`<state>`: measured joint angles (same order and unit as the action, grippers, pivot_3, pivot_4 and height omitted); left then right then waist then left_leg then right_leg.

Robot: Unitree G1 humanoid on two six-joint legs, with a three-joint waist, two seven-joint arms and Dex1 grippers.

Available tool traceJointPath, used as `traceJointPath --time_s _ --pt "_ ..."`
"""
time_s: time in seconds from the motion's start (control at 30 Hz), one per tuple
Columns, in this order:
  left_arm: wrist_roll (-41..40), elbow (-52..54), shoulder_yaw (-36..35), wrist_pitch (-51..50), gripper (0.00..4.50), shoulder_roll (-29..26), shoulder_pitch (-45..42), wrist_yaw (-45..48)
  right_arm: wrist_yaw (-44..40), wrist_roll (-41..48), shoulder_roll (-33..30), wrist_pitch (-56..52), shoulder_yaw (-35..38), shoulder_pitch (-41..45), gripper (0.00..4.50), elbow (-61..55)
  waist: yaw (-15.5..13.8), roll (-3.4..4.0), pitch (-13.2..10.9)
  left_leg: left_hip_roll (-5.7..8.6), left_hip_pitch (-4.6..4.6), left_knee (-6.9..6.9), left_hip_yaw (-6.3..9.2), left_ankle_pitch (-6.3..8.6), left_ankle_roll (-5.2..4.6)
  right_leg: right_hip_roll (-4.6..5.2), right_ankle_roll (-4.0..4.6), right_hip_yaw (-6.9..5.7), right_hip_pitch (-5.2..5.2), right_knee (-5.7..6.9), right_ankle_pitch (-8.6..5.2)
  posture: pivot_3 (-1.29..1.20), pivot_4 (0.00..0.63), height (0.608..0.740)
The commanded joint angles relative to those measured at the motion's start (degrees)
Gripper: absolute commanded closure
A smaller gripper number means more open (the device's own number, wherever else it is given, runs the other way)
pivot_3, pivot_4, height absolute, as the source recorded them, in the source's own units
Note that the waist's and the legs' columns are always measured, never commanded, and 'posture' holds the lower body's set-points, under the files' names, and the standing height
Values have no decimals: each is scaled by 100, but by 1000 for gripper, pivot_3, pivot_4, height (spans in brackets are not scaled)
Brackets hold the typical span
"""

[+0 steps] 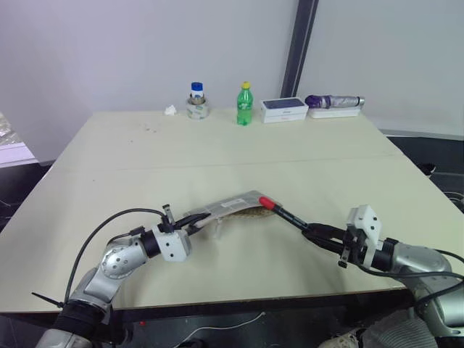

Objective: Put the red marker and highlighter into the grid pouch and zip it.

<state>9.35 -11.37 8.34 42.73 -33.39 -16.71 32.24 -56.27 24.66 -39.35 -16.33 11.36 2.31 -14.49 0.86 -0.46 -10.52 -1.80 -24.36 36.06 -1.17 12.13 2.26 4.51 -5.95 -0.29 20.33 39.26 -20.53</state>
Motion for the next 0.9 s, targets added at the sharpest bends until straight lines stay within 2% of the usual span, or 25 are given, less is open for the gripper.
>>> traceJointPath --time_s 0.03,0.33,0.47,0.73,0.9 --pt "-75 176 7 -4 4500 14 -48 -11 -4 -63 26 372 -46 134 4134 -105 -14 0 0 -1 -1 -1 0 0 0 0 0 0 1 0 0 0 150 740" --pt "-58 246 -49 -96 4500 -9 -42 -43 -355 -350 -96 1132 -266 58 4134 233 -27 -1 0 1 -2 3 0 0 0 5 -2 0 -1 -1 1 0 150 740" --pt "-45 337 -48 -114 4500 -15 -8 -45 -250 -979 -185 1588 -547 240 4134 727 -25 -1 0 1 -2 4 -1 0 0 5 -2 0 -2 -1 1 0 150 740" --pt "10 442 108 77 4500 -203 -7 189 -187 -1125 -189 1592 -726 579 4134 965 -27 -1 0 1 -2 3 -1 0 0 5 -2 0 -2 -1 1 0 150 740" --pt "-8 369 239 164 4500 -214 -147 290 -139 -1393 -144 1501 -1165 984 4134 574 -24 -1 0 0 -1 4 -1 0 0 5 -2 0 -1 -1 0 0 150 740"
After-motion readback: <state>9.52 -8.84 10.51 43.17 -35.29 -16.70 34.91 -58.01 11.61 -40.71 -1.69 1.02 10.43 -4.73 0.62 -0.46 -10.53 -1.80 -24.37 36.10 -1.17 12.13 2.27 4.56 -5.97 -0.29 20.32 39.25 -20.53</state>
